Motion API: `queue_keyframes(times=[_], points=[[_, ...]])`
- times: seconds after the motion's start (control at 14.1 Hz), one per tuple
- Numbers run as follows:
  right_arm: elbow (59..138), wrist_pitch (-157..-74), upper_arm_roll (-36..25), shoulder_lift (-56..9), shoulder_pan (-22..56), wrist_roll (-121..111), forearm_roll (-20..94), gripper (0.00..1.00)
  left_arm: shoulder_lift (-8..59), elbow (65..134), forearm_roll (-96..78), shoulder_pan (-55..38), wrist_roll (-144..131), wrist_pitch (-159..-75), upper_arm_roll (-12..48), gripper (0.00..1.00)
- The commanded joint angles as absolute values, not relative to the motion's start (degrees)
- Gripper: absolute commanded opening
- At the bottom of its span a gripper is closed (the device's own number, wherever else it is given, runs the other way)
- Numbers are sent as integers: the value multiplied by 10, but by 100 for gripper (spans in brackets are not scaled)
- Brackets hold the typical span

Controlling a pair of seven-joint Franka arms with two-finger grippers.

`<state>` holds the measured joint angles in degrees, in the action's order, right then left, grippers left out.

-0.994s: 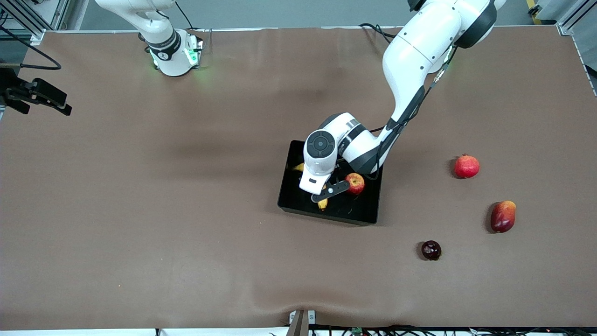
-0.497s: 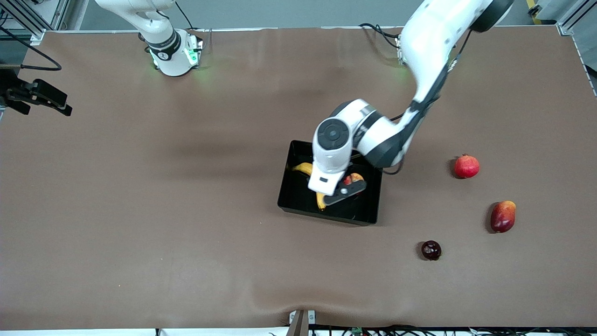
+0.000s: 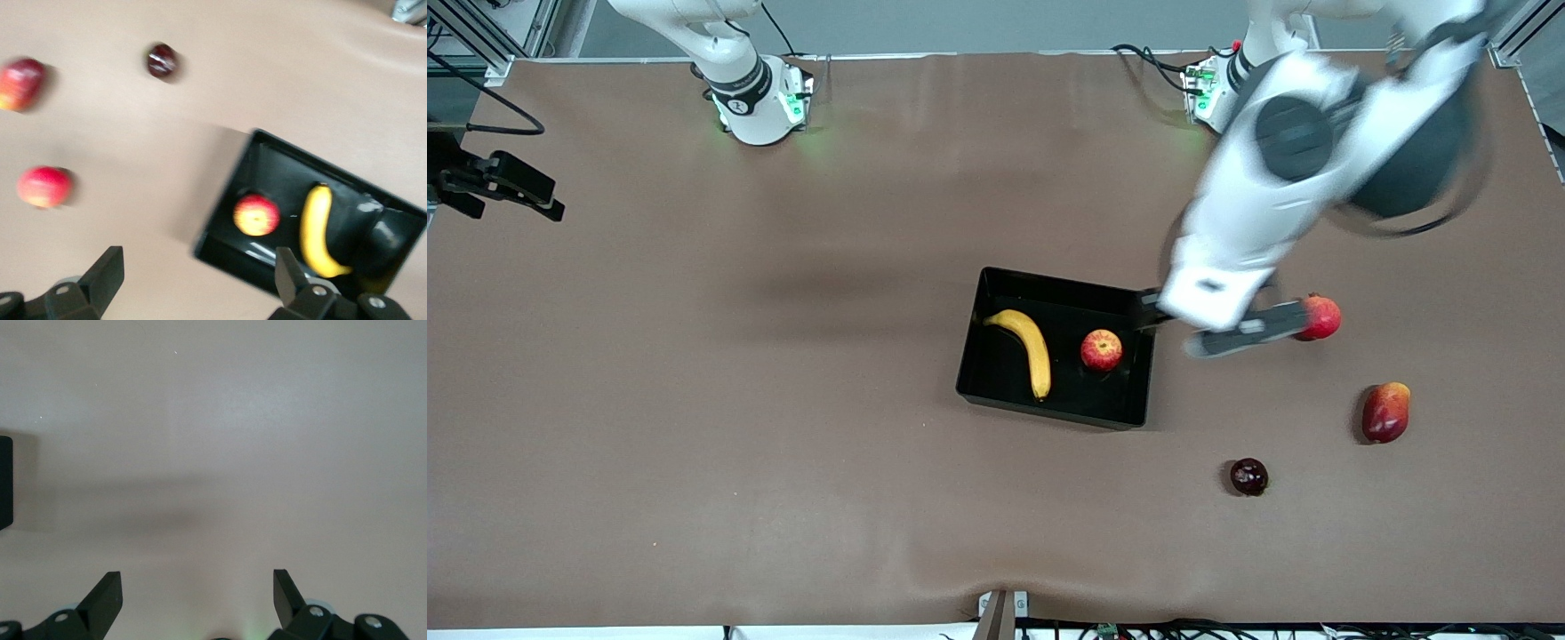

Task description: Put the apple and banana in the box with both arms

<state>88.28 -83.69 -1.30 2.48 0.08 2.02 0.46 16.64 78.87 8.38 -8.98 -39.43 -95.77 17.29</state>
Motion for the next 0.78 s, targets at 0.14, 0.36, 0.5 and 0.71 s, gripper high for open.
queue_keyframes(times=[0.14,0.36,0.5,0.71], points=[[885,-840,-14,27,5,27,-4,100,102,813,71,14,-259,-875,175,100],[885,-840,-14,27,6,27,-3,100,76,816,71,73,-146,-838,171,100],[885,-840,-14,27,6,27,-2,100,62,817,59,118,-121,-840,176,100],[885,-840,-14,27,6,27,-2,100,40,825,58,126,-114,-841,176,100]])
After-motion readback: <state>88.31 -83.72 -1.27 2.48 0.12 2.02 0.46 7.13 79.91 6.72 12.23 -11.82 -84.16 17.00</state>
